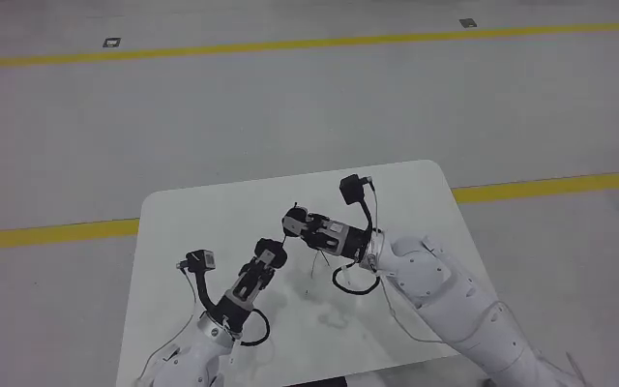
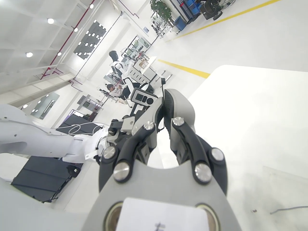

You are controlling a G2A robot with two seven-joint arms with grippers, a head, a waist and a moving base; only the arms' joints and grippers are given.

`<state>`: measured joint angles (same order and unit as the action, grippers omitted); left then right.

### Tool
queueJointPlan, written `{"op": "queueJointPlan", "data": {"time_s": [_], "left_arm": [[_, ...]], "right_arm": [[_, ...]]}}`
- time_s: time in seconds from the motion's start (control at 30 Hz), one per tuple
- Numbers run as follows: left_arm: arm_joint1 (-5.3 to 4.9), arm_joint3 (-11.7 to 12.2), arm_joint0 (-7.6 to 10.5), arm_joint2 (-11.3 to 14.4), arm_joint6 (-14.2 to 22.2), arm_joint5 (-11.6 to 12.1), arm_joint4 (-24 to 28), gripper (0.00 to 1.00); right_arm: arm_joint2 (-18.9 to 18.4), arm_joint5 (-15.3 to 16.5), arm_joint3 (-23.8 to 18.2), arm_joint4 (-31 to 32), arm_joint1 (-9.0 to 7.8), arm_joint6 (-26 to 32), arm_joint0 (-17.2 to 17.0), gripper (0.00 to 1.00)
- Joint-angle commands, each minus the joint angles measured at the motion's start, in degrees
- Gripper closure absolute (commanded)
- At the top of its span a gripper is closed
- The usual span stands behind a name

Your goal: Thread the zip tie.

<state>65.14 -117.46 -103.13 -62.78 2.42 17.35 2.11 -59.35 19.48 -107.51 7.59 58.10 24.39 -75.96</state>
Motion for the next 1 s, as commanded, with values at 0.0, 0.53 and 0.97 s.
{"op": "queueJointPlan", "data": {"time_s": [0.0,0.53,0.97], "left_arm": [[-0.01,0.1,-0.08,0.0,0.0,-0.1,-0.1,1.00],[-0.06,-0.4,-0.30,0.0,0.4,-1.1,-0.6,1.00],[-0.06,-0.6,-0.21,0.0,0.4,-1.0,-0.4,1.00]], "right_arm": [[-0.1,0.0,-0.1,-0.8,-0.03,-0.6,-0.1,1.00],[0.5,0.0,-0.7,-0.6,-0.64,-0.2,-0.2,1.00],[1.3,0.0,-0.6,-0.2,-1.15,0.7,0.0,1.00]]}}
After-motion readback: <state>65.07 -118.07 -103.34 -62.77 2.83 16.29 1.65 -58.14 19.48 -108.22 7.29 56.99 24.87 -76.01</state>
